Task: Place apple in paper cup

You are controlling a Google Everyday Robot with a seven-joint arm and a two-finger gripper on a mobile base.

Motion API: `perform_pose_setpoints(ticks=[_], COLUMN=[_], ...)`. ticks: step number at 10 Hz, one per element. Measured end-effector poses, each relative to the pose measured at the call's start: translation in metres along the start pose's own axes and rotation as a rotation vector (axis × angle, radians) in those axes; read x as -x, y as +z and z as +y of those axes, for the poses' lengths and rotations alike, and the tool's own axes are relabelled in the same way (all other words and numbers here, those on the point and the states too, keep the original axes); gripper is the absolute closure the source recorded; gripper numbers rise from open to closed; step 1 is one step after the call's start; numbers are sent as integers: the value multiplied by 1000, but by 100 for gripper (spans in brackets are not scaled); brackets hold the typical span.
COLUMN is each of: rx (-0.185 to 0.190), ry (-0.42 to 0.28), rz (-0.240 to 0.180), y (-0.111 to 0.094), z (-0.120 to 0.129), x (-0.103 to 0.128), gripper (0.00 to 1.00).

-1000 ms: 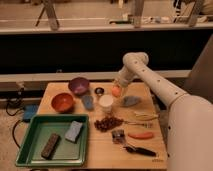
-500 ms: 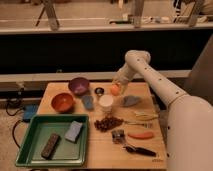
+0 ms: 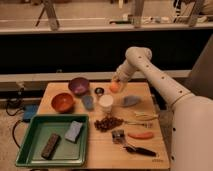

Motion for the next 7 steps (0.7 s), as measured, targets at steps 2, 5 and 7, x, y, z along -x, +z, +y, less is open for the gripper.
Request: perform_pose_setpoints(ticks=[2,5,7], rx=[1,-7,-13], ry=[-9,-41,-71], rz=[10,10,13], y=[-4,-15,-23], z=[-4,-14,-22], x=[0,5,14], gripper=[98,98,98])
